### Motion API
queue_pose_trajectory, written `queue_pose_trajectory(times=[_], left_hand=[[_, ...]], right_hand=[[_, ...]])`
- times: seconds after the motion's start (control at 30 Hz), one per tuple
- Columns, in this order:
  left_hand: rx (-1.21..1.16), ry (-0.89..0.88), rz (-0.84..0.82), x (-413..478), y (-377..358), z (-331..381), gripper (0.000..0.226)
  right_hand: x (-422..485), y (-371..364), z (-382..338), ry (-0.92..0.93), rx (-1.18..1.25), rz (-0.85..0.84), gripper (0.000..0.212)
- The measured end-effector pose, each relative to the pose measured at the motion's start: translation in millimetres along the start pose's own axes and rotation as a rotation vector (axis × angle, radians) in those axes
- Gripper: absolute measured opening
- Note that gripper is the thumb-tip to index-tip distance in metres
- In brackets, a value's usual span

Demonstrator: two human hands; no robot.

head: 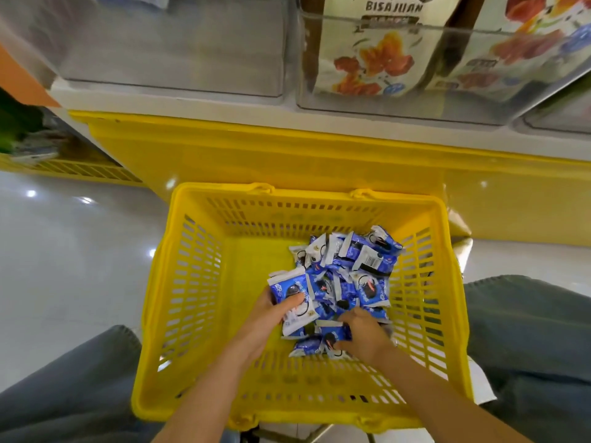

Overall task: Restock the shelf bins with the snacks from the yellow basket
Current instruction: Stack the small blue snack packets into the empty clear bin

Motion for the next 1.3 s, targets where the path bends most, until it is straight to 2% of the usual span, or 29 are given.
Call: queue_pose_trajectory(times=[0.1,0.17,0.27,0.37,0.47,0.57,0.63,0.73,0.83,1.0,1.07,1.13,1.3], left_hand=[[0.001,-0.001,0.016,-1.7,-0.2,0.1,0.057],[0.002,-0.013,0.023,-3.4,-0.5,1.0,0.052],[-0.016,-0.037,0.014,-7.3,-3.6,4.3,0.051],[-0.034,-0.067,0.003,-14.4,-9.3,9.0,0.053],[-0.084,-0.094,-0.031,-27.8,-14.7,17.4,0.056],[-0.238,-0.117,-0.083,-41.3,-17.3,31.6,0.061],[-0.323,-0.147,-0.142,-51.5,-19.8,45.4,0.058],[-0.375,-0.187,-0.209,-69.8,-24.9,67.8,0.054],[-0.379,-0.262,-0.228,-89.3,-21.2,93.3,0.05],[-0.44,-0.381,-0.257,-124.5,2.3,148.3,0.025],[-0.427,-0.412,-0.268,-137.3,10.9,169.7,0.03],[-0.401,-0.449,-0.278,-148.4,18.2,189.3,0.043],[-0.382,-0.555,-0.227,-159.5,41.1,232.5,0.057]], right_hand=[[-3.4,0.0,-6.2,0.042,0.127,0.085,0.036],[-7.3,5.0,-9.3,0.02,0.197,0.114,0.037],[-13.4,23.4,-14.4,0.002,0.342,0.194,0.034],[-23.1,49.3,-23.7,0.032,0.473,0.235,0.015],[-38.4,74.8,-36.9,0.137,0.596,0.283,0.015],[-55.8,97.6,-47.0,0.189,0.663,0.354,0.016],[-67.2,112.5,-54.6,0.235,0.726,0.34,0.015],[-82.0,135.1,-69.8,0.307,0.709,0.367,0.028],[-94.1,162.9,-87.5,0.36,0.695,0.471,0.022],[-119.7,216.3,-122.7,0.465,0.656,0.481,0.019],[-133.0,241.5,-140.8,0.553,0.599,0.506,0.021],[-146.4,268.0,-160.7,0.63,0.533,0.566,0.024],[-155.6,331.9,-214.3,0.667,0.332,0.876,0.029]])
Point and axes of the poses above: each hand's wrist, its own x-axis towards the middle knuckle, its own y-axis out of the back of the hand, z = x × y, the point moved 1 cm from there along x, towards the middle knuckle, and after that the axes turned 7 degrees about -x, right-handed, at the moved point
